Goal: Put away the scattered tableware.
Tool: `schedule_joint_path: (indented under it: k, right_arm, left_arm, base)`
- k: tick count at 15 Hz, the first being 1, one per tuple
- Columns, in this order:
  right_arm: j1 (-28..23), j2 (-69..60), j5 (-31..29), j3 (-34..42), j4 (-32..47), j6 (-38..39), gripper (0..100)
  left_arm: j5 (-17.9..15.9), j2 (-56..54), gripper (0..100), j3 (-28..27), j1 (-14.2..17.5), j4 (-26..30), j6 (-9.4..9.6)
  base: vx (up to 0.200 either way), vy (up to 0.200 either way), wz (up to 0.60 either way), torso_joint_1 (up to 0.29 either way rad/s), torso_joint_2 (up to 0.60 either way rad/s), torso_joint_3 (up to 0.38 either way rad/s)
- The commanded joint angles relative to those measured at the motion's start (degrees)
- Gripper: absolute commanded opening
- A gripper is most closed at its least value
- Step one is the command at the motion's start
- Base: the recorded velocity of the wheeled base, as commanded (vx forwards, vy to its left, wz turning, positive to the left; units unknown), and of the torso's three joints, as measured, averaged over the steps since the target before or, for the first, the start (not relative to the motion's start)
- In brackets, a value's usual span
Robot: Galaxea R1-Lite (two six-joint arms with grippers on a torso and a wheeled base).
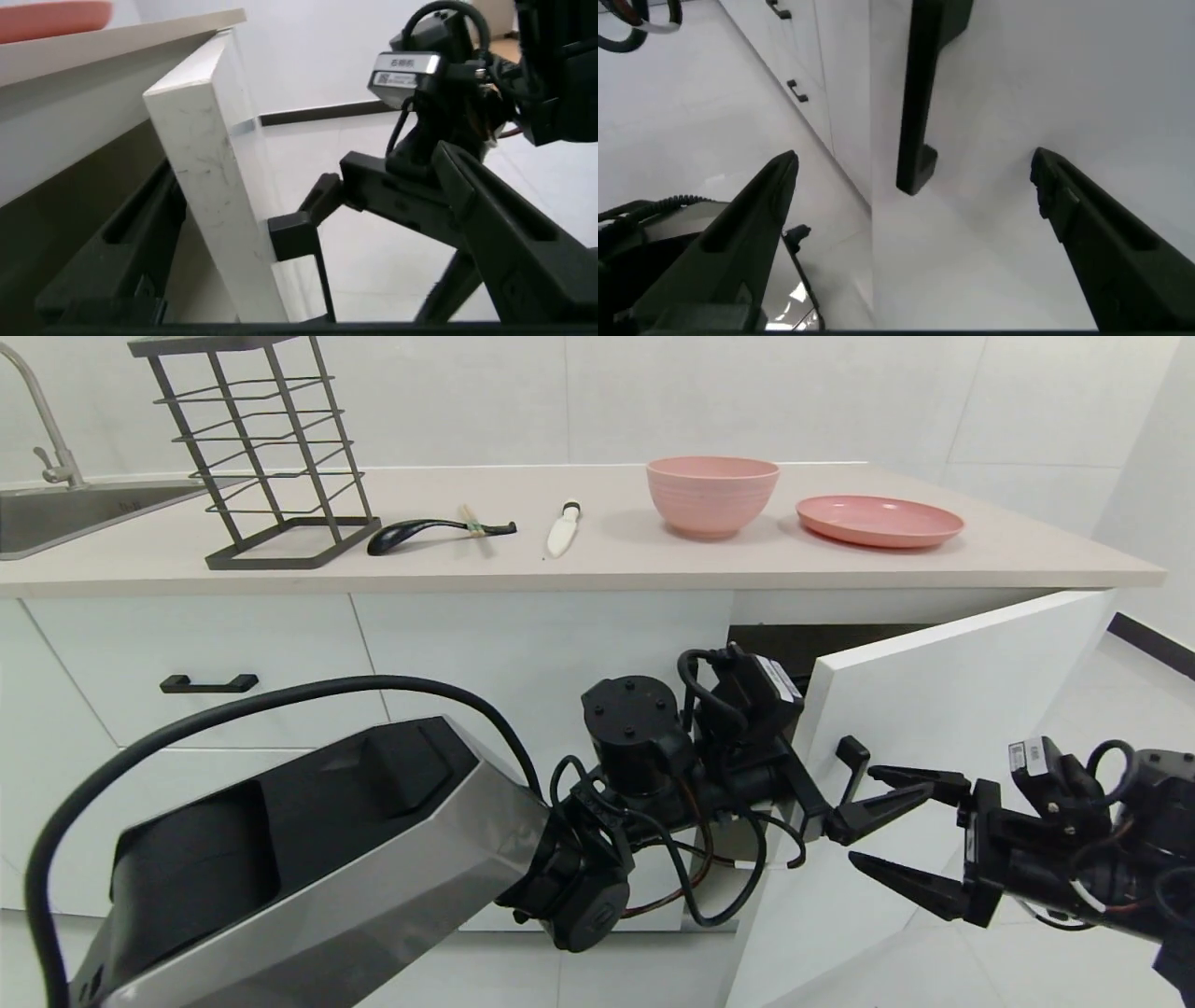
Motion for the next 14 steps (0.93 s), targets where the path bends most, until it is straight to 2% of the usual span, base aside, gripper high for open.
schedule_joint_path:
  k: [1, 2, 3, 5, 9, 11, 13, 14]
  right_arm:
    - [-5.3, -8.8, -0.1, 6.2, 0.1, -0.2, 100]
    - [-5.9, -9.8, -0.1, 6.5, 0.1, -0.4, 100]
    - [-10.8, -17.3, 0.0, 7.2, 0.6, -1.0, 100]
    - [-13.7, -24.5, 0.2, 7.2, 0.6, -1.1, 100]
    - [-14.6, -38.3, -0.2, 6.6, 0.6, -0.8, 100]
    - [-14.3, -48.0, -0.2, 3.2, 0.6, -0.6, 100]
    - [-13.8, -53.8, -0.2, -0.3, 0.6, -0.5, 100]
    - [-13.7, -54.5, -0.1, -0.3, 0.4, -0.6, 100]
  left_arm:
    - [0.3, 0.0, 100, 0.0, -0.7, -1.1, -0.95]
    - [0.3, 0.0, 100, 0.0, -0.9, -1.4, -1.21]
    - [0.4, 0.1, 100, 0.1, -1.4, -2.2, -2.62]
    - [0.3, 0.7, 100, 0.1, -1.3, -2.4, -2.88]
    - [-0.3, 1.1, 100, 0.9, -2.3, -4.7, -2.97]
    - [-0.4, 1.1, 100, 3.2, -2.9, -6.1, -3.15]
    - [-0.4, 1.9, 100, 4.5, -5.1, -9.2, -5.96]
    - [-0.4, 2.3, 100, 4.5, -5.7, -10.0, -6.4]
  base:
    - [0.0, 0.0, 0.0, 0.0, 0.0, 0.0]
    - [0.0, 0.0, 0.0, 0.0, 0.0, 0.0]
    - [0.0, 0.0, 0.0, 0.0, 0.0, 0.0]
    - [0.0, 0.0, 0.0, 0.0, 0.0, 0.0]
    - [0.0, 0.0, 0.0, 0.0, 0.0, 0.0]
    - [0.0, 0.0, 0.0, 0.0, 0.0, 0.0]
    - [0.0, 0.0, 0.0, 0.0, 0.0, 0.0]
    - [0.0, 0.0, 0.0, 0.0, 0.0, 0.0]
